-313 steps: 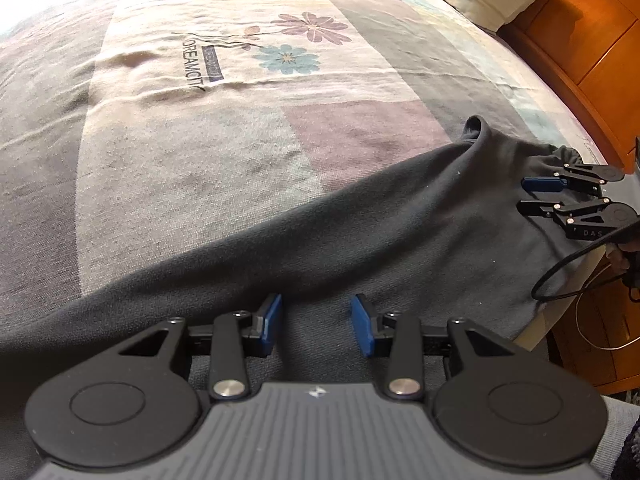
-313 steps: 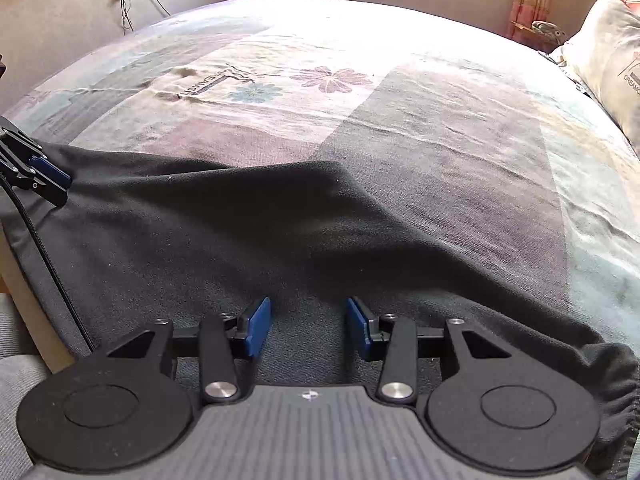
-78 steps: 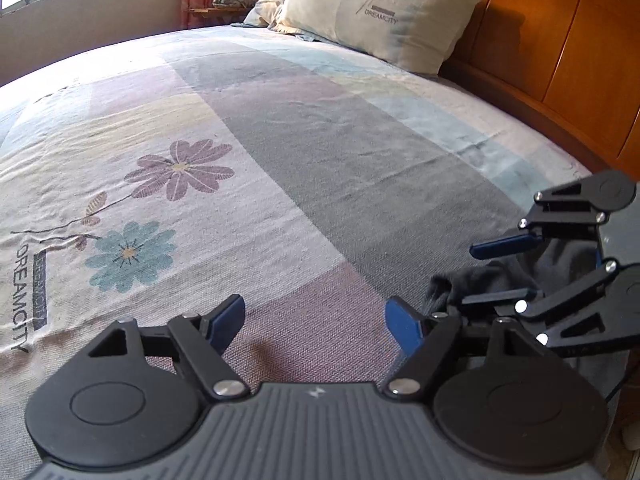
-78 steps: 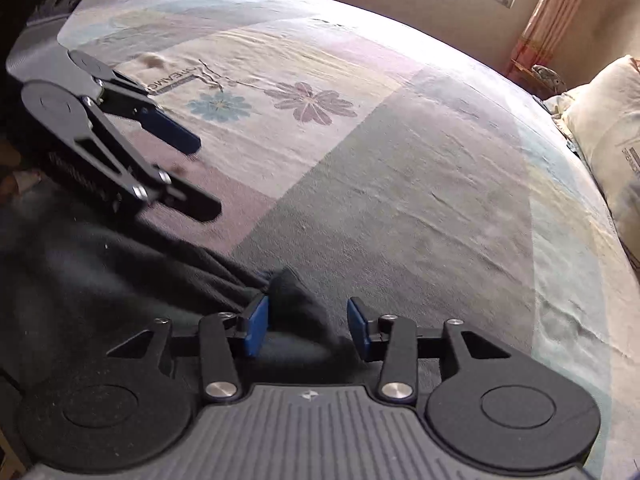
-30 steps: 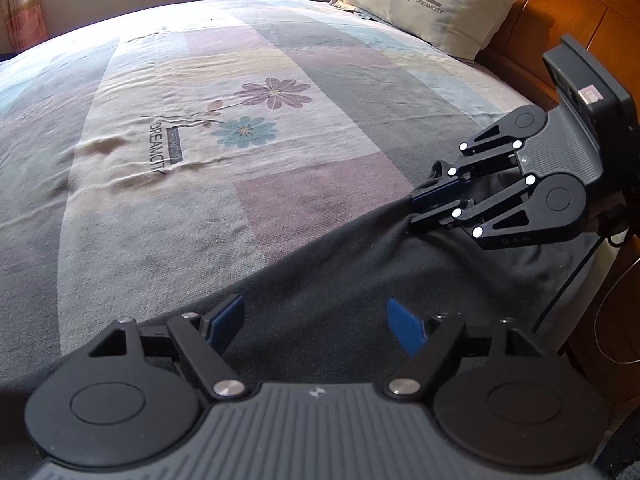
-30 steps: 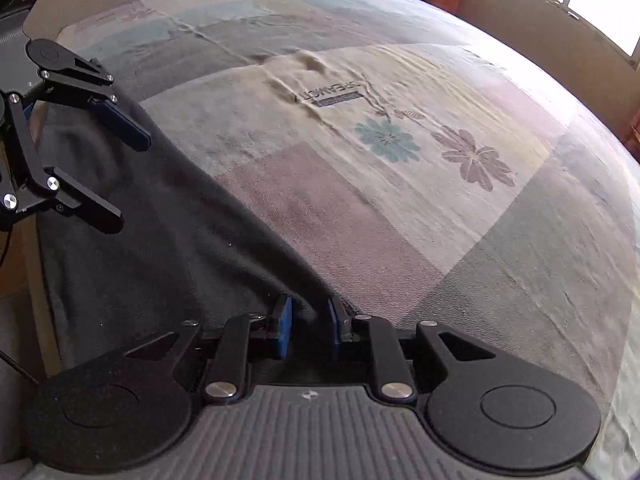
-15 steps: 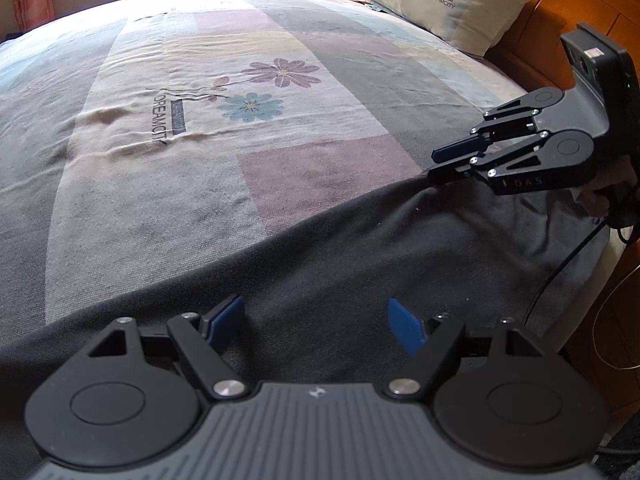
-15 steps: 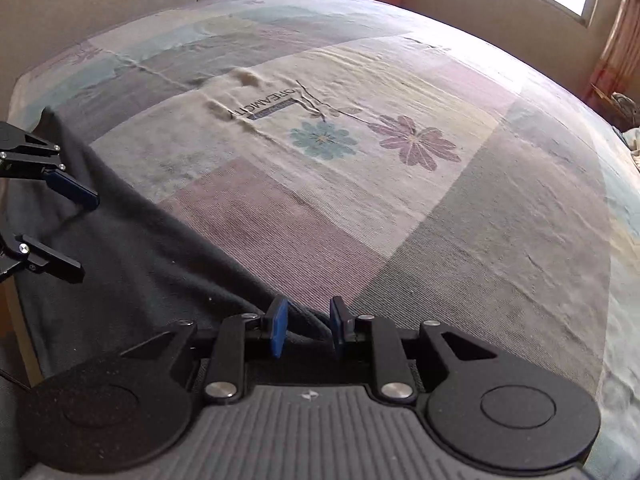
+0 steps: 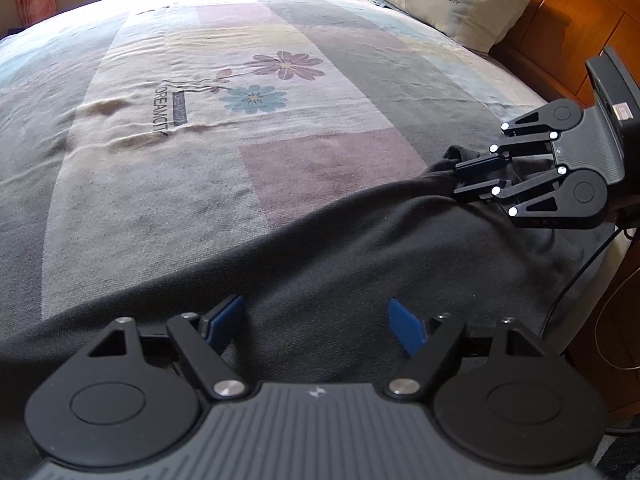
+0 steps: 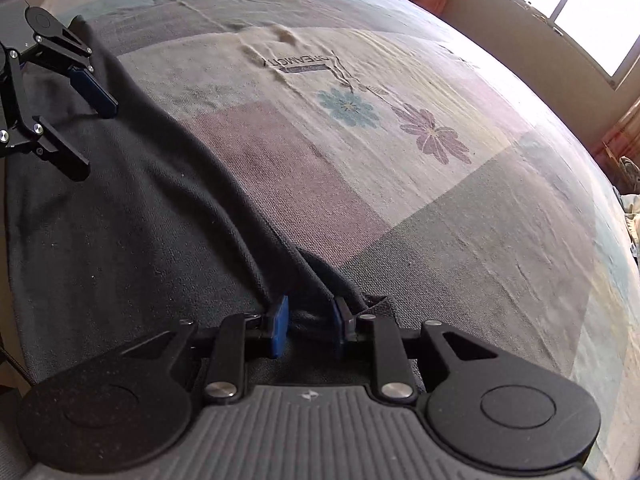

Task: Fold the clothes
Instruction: 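Move the right tool along the pants edge and close it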

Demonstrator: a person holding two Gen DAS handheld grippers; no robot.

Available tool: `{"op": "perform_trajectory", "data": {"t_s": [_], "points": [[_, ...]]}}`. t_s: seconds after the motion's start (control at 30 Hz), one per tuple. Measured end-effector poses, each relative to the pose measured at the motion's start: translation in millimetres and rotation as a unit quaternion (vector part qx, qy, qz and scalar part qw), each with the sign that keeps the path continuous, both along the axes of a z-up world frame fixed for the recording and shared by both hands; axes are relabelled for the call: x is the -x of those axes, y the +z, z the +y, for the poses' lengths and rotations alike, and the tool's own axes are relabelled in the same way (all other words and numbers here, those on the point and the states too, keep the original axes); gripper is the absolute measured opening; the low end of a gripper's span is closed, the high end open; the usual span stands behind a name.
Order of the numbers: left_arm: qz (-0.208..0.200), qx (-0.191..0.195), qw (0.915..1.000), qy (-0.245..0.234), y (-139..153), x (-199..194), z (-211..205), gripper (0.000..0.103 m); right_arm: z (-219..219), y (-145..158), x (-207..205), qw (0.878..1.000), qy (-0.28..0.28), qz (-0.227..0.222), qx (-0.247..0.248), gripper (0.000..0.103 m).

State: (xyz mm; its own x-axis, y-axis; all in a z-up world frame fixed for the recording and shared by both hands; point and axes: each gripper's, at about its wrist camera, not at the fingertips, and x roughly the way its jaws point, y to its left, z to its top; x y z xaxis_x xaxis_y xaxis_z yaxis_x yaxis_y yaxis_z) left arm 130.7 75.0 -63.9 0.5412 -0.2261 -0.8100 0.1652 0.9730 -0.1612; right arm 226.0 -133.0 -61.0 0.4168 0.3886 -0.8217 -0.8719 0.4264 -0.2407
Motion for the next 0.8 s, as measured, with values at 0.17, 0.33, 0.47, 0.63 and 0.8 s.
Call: {"op": "perform_trajectory", "data": {"t_s": [0.17, 0.33, 0.47, 0.63, 0.8], "points": [[0.001, -0.004, 1.0000, -0.003, -1, 0, -3, 0.083, -3, 2, -16, 0.998, -0.026, 0.048, -0.019, 0.027], [0.001, -0.001, 1.0000, -0.001, 0, 0, -3, 0.083, 10, 3, -14, 1.000, -0.014, 0.009, 0.000, 0.003], [0.001, 0.005, 1.0000, 0.002, 2, -1, -1, 0.083, 19, 3, -22, 0.999, -0.021, -0.033, 0.000, 0.003], [-0.007, 0.005, 1.0000, 0.001, 7, 1, 1, 0.083, 7, 23, -37, 0.994, -0.087, -0.057, -0.045, 0.001], [-0.013, 0.005, 0.9999, -0.001, 12, 3, 1, 0.083, -11, 41, -12, 0.994, -0.086, -0.024, -0.068, 0.003]]}}
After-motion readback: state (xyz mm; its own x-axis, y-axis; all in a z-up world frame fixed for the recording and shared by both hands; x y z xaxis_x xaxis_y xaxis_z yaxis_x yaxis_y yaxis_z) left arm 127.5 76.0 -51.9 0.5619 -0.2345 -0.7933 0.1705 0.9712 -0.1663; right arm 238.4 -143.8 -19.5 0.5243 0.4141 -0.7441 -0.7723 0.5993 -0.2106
